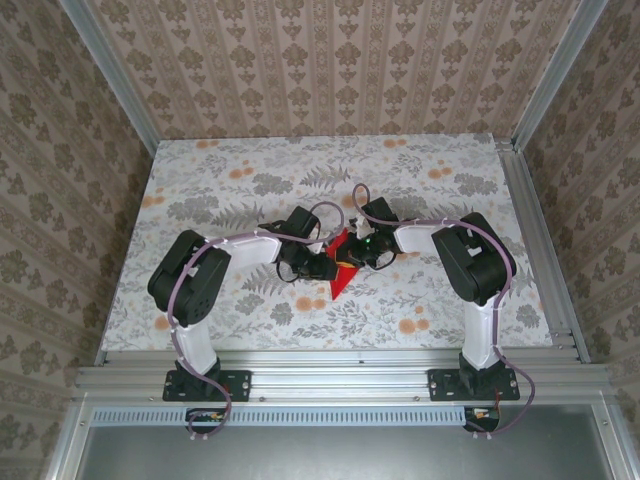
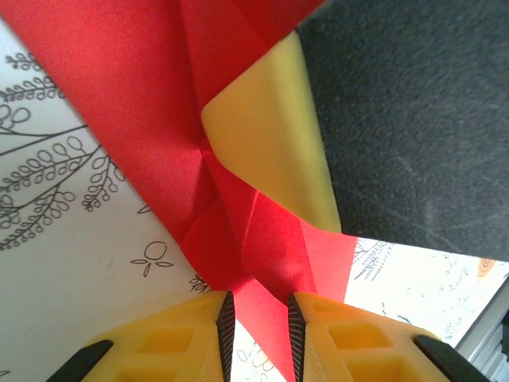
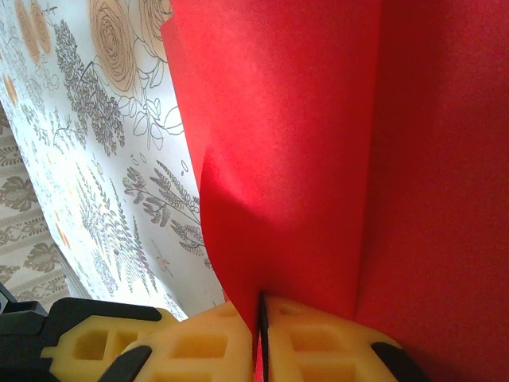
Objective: Fold a paper plane with a square sheet of paper (pick it up from the middle)
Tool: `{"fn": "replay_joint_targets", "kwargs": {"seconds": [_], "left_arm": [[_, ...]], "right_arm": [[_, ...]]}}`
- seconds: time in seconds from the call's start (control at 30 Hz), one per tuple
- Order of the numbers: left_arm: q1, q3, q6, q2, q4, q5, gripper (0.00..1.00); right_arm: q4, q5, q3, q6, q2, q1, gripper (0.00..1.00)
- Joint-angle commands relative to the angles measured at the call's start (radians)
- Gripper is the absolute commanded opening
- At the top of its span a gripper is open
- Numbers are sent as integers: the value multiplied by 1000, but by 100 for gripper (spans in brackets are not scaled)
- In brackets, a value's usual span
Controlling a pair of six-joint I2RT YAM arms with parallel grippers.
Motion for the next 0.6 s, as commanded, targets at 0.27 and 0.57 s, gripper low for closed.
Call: {"fn": "replay_joint_targets", "kwargs": {"seconds": [0.27,0.57], "left_arm": [[6,23,-34,-13,42,40,34],[6,-4,-67,-71,42,27,37]], "right_arm": [[-28,11,-29,1,20,-4,14],[-23,14,-37,3,18,-4,14]]}}
